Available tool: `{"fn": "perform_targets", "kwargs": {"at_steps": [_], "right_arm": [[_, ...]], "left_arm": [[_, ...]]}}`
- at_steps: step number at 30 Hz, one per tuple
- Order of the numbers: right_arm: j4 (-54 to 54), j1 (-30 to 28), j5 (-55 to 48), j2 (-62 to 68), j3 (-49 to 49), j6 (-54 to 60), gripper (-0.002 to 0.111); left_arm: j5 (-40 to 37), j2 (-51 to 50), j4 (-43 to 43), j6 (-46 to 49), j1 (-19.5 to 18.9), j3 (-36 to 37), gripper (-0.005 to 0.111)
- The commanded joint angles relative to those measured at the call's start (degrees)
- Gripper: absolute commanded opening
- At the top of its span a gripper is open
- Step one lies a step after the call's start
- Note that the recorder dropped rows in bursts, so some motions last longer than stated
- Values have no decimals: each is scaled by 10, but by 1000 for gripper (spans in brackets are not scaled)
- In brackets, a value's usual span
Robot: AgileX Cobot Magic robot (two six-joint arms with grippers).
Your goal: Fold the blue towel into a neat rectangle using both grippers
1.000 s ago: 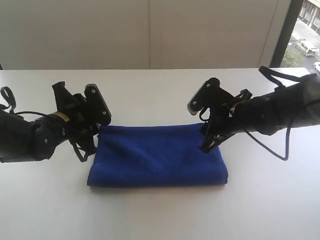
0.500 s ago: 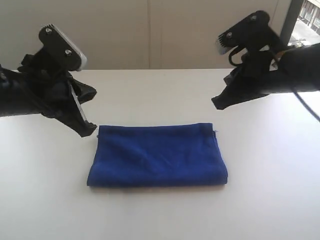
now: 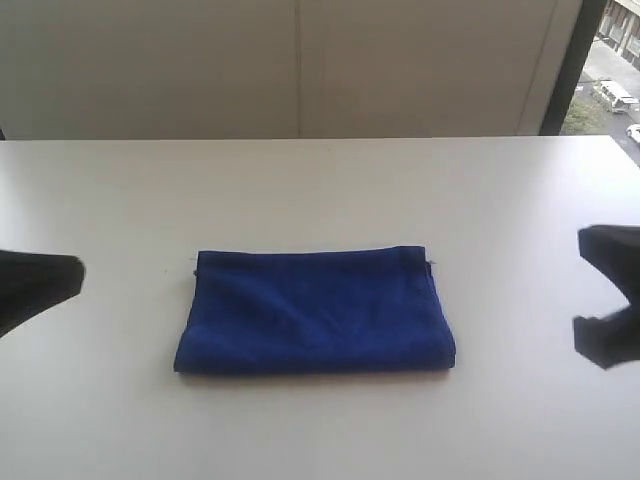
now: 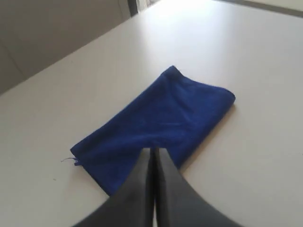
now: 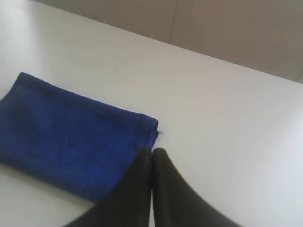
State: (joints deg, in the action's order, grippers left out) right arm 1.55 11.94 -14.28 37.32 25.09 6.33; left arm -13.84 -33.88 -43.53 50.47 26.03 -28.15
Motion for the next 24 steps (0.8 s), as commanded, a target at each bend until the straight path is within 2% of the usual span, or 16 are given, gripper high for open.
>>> {"fn": "perform_targets", "kwargs": {"at_steps": [1, 5, 9, 18, 22, 24], "right_arm": [[4, -6, 42, -84, -64, -37, 0], [4, -6, 42, -137, -101, -67, 0], [4, -6, 42, -171, -131, -80, 0], [4, -6, 55, -179, -180, -96, 0], [4, -6, 58, -179, -196, -96, 0], [4, -6, 74, -179, -210, -95, 0]], "left_arm": [[2, 137, 5, -29, -2, 59, 0], [-22, 239, 32, -76, -2, 86, 0], [-32, 293, 59, -129, -2, 107, 0], [6, 298, 68, -151, -2, 162, 0], [-22, 298, 62, -182, -2, 214, 0], [11, 298, 44, -184, -2, 238, 0]]}}
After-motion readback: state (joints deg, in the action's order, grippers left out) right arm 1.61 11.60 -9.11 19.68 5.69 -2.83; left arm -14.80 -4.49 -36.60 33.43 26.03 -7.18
